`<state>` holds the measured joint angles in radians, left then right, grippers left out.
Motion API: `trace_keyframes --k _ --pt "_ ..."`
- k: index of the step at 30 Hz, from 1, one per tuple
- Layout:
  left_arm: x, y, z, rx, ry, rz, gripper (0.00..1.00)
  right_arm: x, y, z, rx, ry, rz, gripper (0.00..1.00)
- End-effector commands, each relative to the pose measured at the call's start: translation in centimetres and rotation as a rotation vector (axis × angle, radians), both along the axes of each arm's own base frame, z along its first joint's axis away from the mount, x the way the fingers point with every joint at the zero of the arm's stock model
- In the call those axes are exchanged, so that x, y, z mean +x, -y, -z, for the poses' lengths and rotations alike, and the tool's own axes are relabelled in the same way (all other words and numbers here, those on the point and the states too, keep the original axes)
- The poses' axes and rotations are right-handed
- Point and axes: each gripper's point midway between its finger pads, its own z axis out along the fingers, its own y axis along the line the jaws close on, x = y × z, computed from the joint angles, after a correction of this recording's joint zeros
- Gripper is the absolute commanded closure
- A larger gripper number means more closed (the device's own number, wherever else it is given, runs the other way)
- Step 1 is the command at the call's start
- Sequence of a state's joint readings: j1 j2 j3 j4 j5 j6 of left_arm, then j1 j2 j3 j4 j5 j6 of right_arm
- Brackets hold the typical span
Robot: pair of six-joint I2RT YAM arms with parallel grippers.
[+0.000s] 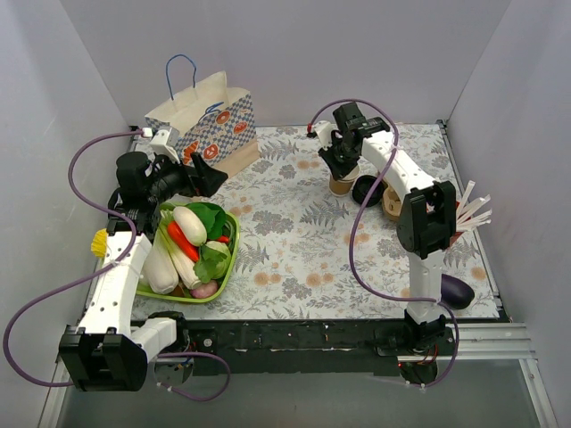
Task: Pack the takeout coffee
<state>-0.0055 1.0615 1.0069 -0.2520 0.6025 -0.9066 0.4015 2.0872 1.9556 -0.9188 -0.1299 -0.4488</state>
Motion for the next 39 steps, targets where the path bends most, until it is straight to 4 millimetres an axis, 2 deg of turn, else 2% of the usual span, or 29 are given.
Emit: trace_keyframes --k 1,6,13,20,26,35,36,39 --pt "-0.1 0.3 -0.4 -0.013 0.017 0.023 0.02 -0.3 0.2 -2.4 0.012 0.048 -0.006 0.8" --pt "-0.3 0.3 -0.1 -0.014 0.012 0.026 0.02 -0.5 0.4 -1.4 -0.001 0.03 -0.013 0.69" --pt "-0.6 0.3 -0.1 -0.011 0.012 0.025 0.02 -0.4 0.0 -1.5 0.01 0.025 -0.026 0.69" --pt "-0.6 0.3 0.3 -0.01 0.004 0.024 0.02 -1.7 -1.3 -2.9 0.092 0.003 -0.087 0.66" --pt "-0.4 0.3 0.4 -0.016 -0.003 0.026 0.02 -1.9 -1.1 -1.9 0.07 -0.015 -0.095 0.66" --pt "-0.3 0.3 0.5 -0.012 -0.002 0.022 0.02 -1.2 -1.0 -1.6 0.054 -0.006 -0.08 0.72" --pt "0.0 -0.7 0.5 -0.014 -0.003 -0.006 0.02 -1.3 -0.9 -1.5 0.051 -0.007 -0.08 0.72" --pt "0.1 -0.7 0.6 -0.013 -0.005 -0.009 0.02 -1.2 -0.9 -1.3 0.047 -0.01 -0.079 0.73"
